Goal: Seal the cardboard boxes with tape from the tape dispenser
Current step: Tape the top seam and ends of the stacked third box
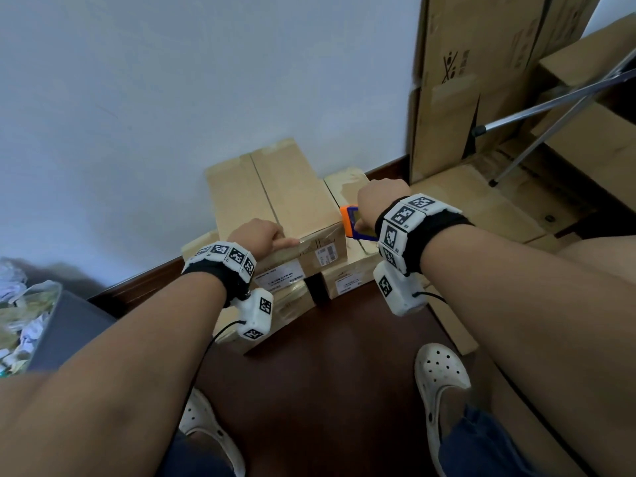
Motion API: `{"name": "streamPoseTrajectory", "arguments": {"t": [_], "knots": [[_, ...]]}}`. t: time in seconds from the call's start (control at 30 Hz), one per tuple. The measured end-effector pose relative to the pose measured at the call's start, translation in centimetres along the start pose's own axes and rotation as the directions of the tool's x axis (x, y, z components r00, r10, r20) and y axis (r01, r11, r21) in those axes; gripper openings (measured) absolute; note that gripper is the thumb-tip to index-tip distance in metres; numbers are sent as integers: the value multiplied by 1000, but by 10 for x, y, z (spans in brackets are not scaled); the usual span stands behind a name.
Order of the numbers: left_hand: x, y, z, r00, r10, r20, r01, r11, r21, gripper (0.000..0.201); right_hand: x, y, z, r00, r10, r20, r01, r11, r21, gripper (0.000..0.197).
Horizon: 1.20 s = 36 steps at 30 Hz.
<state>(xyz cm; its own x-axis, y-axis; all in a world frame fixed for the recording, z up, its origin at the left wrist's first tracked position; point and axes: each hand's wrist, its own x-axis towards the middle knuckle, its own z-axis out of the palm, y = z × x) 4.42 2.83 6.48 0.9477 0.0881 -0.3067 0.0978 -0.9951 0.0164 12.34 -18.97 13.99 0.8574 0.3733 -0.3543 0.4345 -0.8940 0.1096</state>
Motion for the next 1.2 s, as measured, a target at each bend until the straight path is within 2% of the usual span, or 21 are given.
{"name": "streamPoseTrajectory", "arguments": {"t": [0.1,0.23,0.3,0.4,0.57,0.63,0.7,0.83,0.93,1.07,1.13,1.2], "knots": [[0,1,3,1000,-1,6,0,1000,30,53,-6,3,0,1000,-13,-27,14,1000,25,31],[-5,6,7,976,123,-179,-109,990,87,45,7,-4,2,999,34,43,-38,996,86,27],[-5,15,10,964,132,-230,-114,989,92,45,4,-3,3,999,21,28,-23,997,76,24],[2,21,13,973,97,-207,-78,992,100,41,2,3,7,998,-34,-45,35,999,38,27],[12,12,7,978,187,-91,-175,977,125,44,-1,7,8,995,-79,-60,79,997,8,26],[11,13,2,981,179,-69,-169,976,135,47,-1,9,9,993,-96,-75,96,995,2,26],[11,20,-3,984,148,-97,-135,982,132,52,-1,12,10,986,-125,-113,124,992,-10,25],[17,48,-8,964,91,-249,-79,995,59,50,1,17,13,982,-139,-125,139,990,-14,28],[28,61,-7,976,77,-203,-68,996,50,48,2,18,14,985,-133,-109,135,991,12,32],[32,68,-5,982,118,-144,-100,987,124,40,7,21,16,988,-132,-84,137,989,50,36],[31,64,-3,956,187,-226,-157,977,144,43,7,21,16,987,-138,-83,143,988,53,37],[32,55,0,931,243,-270,-221,969,112,59,8,21,14,985,-154,-83,158,986,48,36]]}}
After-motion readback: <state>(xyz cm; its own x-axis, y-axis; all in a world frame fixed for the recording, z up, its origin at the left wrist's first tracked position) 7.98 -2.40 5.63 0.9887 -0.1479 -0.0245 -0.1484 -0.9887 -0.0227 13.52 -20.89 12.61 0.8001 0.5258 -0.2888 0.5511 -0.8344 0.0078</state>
